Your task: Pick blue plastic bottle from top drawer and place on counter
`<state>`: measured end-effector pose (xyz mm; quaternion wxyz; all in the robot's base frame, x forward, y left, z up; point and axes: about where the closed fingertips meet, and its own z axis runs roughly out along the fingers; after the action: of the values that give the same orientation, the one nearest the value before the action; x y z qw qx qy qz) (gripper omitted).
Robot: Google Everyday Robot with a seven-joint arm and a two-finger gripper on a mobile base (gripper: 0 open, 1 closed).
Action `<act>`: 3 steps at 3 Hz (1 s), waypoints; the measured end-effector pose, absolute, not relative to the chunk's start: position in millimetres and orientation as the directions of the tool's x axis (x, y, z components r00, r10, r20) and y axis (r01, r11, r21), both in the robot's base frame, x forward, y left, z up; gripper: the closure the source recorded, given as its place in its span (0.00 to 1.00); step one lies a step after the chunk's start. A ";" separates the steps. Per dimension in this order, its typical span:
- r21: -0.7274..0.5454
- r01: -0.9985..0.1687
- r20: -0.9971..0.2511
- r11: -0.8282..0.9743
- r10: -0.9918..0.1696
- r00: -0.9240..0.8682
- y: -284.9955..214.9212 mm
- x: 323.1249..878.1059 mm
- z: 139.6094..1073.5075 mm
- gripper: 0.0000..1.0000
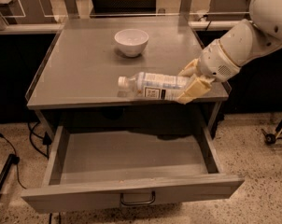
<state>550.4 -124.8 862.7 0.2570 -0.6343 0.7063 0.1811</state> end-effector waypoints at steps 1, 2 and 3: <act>-0.074 -0.985 -0.599 0.158 -0.796 -0.083 -128.3 572.8 874.4 1.00; -0.073 -0.972 -0.606 0.222 -0.784 -0.133 -126.9 589.7 866.1 1.00; -0.080 -0.957 -0.622 0.278 -0.765 -0.170 -124.0 600.1 851.5 1.00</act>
Offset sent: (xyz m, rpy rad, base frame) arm 0.0642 -0.0031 -0.0071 0.0306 -0.0204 -0.1915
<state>600.1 -124.0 851.5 0.2865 -0.5768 0.7463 0.1681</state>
